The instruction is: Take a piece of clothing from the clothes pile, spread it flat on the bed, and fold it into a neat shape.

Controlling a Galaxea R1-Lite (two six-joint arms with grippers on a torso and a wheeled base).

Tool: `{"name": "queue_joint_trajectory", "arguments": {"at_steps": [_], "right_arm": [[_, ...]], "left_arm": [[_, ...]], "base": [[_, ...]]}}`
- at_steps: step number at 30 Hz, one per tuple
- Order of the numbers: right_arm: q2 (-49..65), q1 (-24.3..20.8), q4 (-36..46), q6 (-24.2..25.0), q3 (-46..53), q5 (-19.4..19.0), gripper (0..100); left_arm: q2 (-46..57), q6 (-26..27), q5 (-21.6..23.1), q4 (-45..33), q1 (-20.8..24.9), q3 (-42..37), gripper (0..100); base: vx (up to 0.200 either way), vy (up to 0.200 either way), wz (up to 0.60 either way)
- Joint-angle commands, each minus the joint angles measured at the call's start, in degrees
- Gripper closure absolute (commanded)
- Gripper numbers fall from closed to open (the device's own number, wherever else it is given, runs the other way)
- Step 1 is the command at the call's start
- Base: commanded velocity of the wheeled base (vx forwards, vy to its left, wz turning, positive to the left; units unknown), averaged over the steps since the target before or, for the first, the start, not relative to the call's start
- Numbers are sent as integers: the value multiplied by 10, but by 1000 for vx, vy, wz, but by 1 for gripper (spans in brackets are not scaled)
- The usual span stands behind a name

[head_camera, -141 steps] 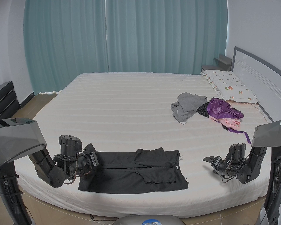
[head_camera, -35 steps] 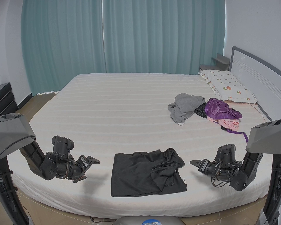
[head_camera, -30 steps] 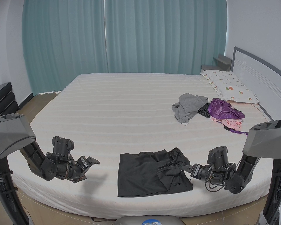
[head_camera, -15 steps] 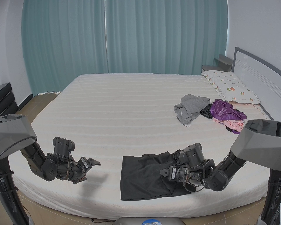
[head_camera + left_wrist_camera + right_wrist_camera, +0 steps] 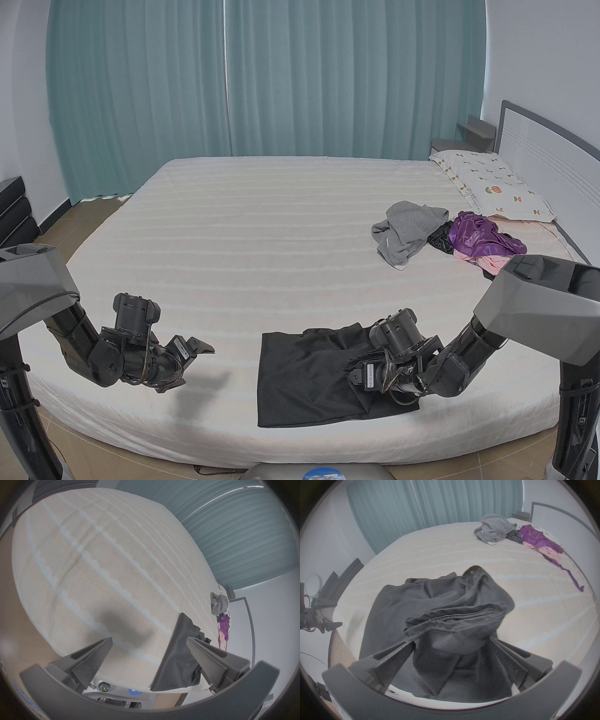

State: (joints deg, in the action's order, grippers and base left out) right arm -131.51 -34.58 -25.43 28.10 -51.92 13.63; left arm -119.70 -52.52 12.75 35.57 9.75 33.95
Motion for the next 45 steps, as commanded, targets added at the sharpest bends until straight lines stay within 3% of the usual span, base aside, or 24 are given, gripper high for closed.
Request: {"name": "queue_joint_trajectory", "arguments": {"at_steps": [1, 9, 13, 18, 25, 28, 35, 36, 45], "right_arm": [[27, 34, 20, -15, 22, 10, 0], [97, 114, 13, -29, 143, 3, 0], [146, 138, -3, -30, 188, -32, 0], [195, 141, -12, -24, 192, -69, 0], [178, 134, -12, -20, 172, -114, 0], [137, 135, -19, -20, 165, -164, 0], [53, 138, -74, -22, 137, -172, 0], [44, 136, -74, -23, 127, -172, 100], [71, 145, -68, -31, 174, -169, 100]], "left_arm": [[-1, 0, 0, 0, 0, 0, 0], [-1, 0, 0, 0, 0, 0, 0], [-1, 0, 0, 0, 0, 0, 0], [-1, 0, 0, 0, 1, 0, 0], [-1, 0, 0, 0, 0, 0, 0], [-1, 0, 0, 0, 0, 0, 0], [-1, 0, 0, 0, 1, 0, 0], [-2, 0, 0, 0, 1, 0, 0], [-2, 0, 0, 0, 1, 0, 0]], "base": [[0, 0, 0], [0, 0, 0], [0, 0, 0], [0, 0, 0], [0, 0, 0], [0, 0, 0], [0, 0, 0], [0, 0, 0], [0, 0, 0]]}}
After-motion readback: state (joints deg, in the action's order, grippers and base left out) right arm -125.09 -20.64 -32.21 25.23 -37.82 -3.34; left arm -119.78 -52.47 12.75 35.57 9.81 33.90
